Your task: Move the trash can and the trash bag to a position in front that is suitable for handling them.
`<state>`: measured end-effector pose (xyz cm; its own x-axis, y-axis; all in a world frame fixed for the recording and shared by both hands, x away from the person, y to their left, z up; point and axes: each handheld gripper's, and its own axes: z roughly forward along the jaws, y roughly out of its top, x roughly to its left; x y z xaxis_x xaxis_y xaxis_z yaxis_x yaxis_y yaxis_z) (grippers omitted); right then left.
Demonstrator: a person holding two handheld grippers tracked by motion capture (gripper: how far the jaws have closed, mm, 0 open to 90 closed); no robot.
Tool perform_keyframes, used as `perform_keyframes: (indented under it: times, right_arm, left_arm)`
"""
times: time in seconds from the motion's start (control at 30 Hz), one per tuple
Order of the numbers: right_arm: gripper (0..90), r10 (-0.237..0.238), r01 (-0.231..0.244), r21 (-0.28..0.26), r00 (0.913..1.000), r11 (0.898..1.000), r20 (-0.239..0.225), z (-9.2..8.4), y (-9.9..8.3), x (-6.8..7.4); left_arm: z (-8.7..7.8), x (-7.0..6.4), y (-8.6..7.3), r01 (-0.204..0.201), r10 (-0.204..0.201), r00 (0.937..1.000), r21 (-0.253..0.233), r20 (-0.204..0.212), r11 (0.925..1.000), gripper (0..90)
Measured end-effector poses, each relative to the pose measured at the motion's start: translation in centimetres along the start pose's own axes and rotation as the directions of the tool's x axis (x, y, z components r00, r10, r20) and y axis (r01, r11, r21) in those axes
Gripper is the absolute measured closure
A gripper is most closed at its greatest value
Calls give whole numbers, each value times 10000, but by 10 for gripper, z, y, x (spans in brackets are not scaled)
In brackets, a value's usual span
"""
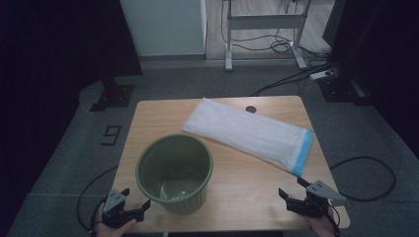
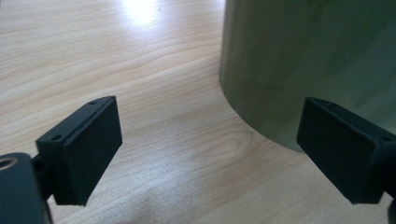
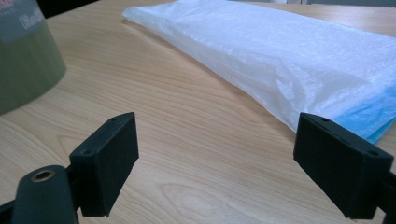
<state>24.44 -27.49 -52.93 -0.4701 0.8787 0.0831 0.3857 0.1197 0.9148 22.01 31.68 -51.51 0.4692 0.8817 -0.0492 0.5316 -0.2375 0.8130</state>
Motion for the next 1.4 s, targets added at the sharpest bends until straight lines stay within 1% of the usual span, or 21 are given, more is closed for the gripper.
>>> perform_keyframes:
  times: [0.03,0.1,0.17,0.3,0.37,0.5,0.67,0.73,0.83,0.87,0.93,0.97,1.0,1.1,1.13,1.17,1.2,1.23,1.27,1.33,1.4]
  right_arm:
    - [134,0,0,0,10000,10000,0,0,0,0]
    - [135,-26,27,-21,9999,10000,120,0,-1,-3]
    - [137,-45,46,-63,9999,10000,147,-1,-1,-4]
    - [139,-57,59,-83,9998,9999,193,-2,-2,-7]
    - [140,-63,65,-100,9998,9999,196,-2,-3,-9]
    - [140,-7,7,5,9993,10000,386,0,-5,-15]
    - [142,42,-40,-39,9989,10000,476,-2,-6,-17]
    - [142,17,-15,-36,9989,10000,473,-2,-6,-18]
    - [142,-9,11,-32,9990,10000,438,-1,-6,-18]
    - [142,-14,15,-36,9991,10000,432,-1,-6,-18]
    - [142,-14,17,-68,9992,10000,396,-1,-6,-18]
    - [142,-14,17,-68,9992,10000,396,-1,-6,-18]
    - [144,-58,62,-94,9994,9999,353,-2,-6,-19]
    - [144,-37,40,-83,9995,10000,323,-2,-7,-19]
    - [144,-30,32,-72,9995,10000,308,-1,-7,-20]
    - [144,-36,38,-81,9995,10000,308,-1,-7,-20]
    - [144,-28,31,-78,9996,10000,297,-1,-8,-20]
    - [145,-31,33,-73,9996,10000,297,-1,-8,-20]
    - [145,-37,39,-81,9995,10000,302,-1,-8,-20]
    - [145,-38,41,-80,9995,10000,301,-1,-8,-20]
    - [145,-58,59,-49,9996,10000,282,-1,-8,-20]
  left_arm:
    - [0,0,0,0,0,10000,0,0,10000,53]
    - [-5,-1,0,-236,238,9995,-100,187,9997,43]
    - [-7,-2,1,-323,329,9990,-210,299,9993,37]
    - [-10,-4,4,-382,404,9981,-471,476,9982,32]
    - [-10,-4,5,-417,442,9977,-485,512,9980,30]
    - [-13,-4,6,-624,670,9948,-606,766,9962,25]
    - [-15,-3,5,-603,665,9937,-694,903,9958,8]
    - [-17,-5,7,-702,788,9911,-819,1075,9942,7]
    - [-18,-12,12,-893,1038,9839,-1024,1453,9907,6]
    - [-17,-16,15,-1079,1244,9785,-1060,1645,9885,6]
    - [-17,-21,18,-1266,1474,9695,-1146,1958,9853,6]
    - [-17,-21,18,-1266,1474,9695,-1146,1958,9853,7]
    - [-15,-27,23,-1457,1736,9556,-1304,2379,9807,7]
    - [-10,-34,30,-1545,1904,9426,-1471,2743,9770,11]
    - [-8,-36,31,-1568,1941,9402,-1503,2799,9761,14]
    - [-8,-36,31,-1568,1941,9402,-1503,2799,9761,6]
    - [-2,-39,36,-1697,2035,9412,-1433,2697,9750,8]
    - [0,-39,38,-1661,2020,9387,-1469,2792,9751,10]
    - [0,-39,38,-1661,2020,9387,-1469,2792,9751,12]
    - [5,-39,41,-1613,2005,9344,-1521,2944,9751,13]
    - [9,-40,43,-1637,2032,9321,-1517,2999,9748,13]
